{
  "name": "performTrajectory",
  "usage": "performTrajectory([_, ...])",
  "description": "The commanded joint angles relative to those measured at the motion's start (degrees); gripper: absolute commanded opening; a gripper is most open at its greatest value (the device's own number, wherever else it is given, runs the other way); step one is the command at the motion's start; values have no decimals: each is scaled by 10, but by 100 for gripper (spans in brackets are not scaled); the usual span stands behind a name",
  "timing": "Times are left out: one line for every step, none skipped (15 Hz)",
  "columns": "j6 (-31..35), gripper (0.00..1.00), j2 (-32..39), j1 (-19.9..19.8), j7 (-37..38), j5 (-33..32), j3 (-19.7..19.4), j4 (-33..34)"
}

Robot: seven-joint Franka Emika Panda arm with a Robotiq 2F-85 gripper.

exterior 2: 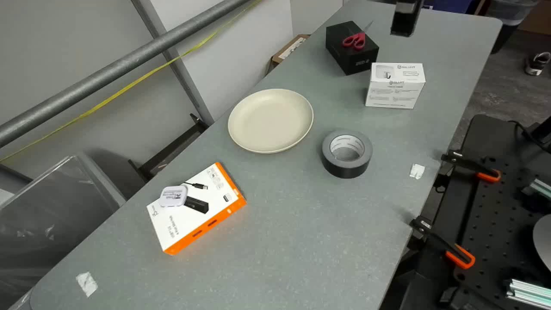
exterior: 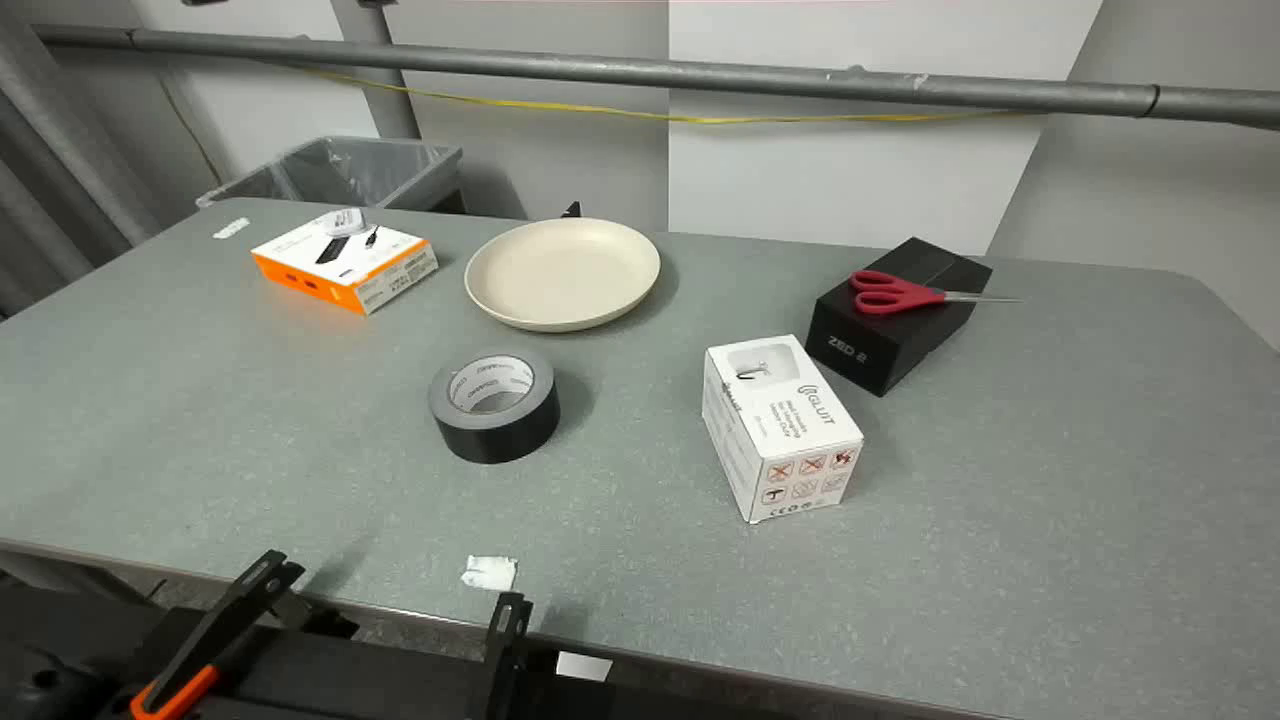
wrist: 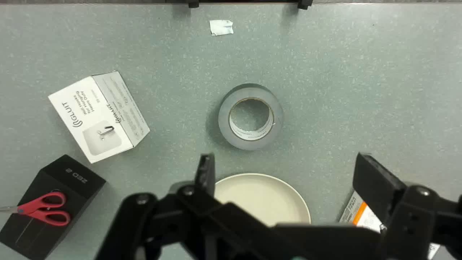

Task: Place the masking tape on the white plate

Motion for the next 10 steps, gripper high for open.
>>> performTrajectory([-1, 100, 0, -1, 0, 1, 1, 1])
performTrajectory([-1, 100, 0, -1, 0, 1, 1, 1])
performTrajectory([-1, 100, 0, -1, 0, 1, 1, 1])
performTrajectory([-1, 100, 0, -1, 0, 1, 1, 1])
performTrajectory([-1, 100, 0, -1, 0, 1, 1, 1])
performTrajectory([-1, 100, 0, -1, 0, 1, 1, 1])
performTrajectory([-1, 100, 0, -1, 0, 1, 1, 1])
performTrajectory([15, 100, 8, -4, 5, 1, 0, -1])
performTrajectory([34, 100, 15, -8, 10, -6, 1, -7])
performTrajectory([49, 100, 22, -12, 11, -9, -1, -17])
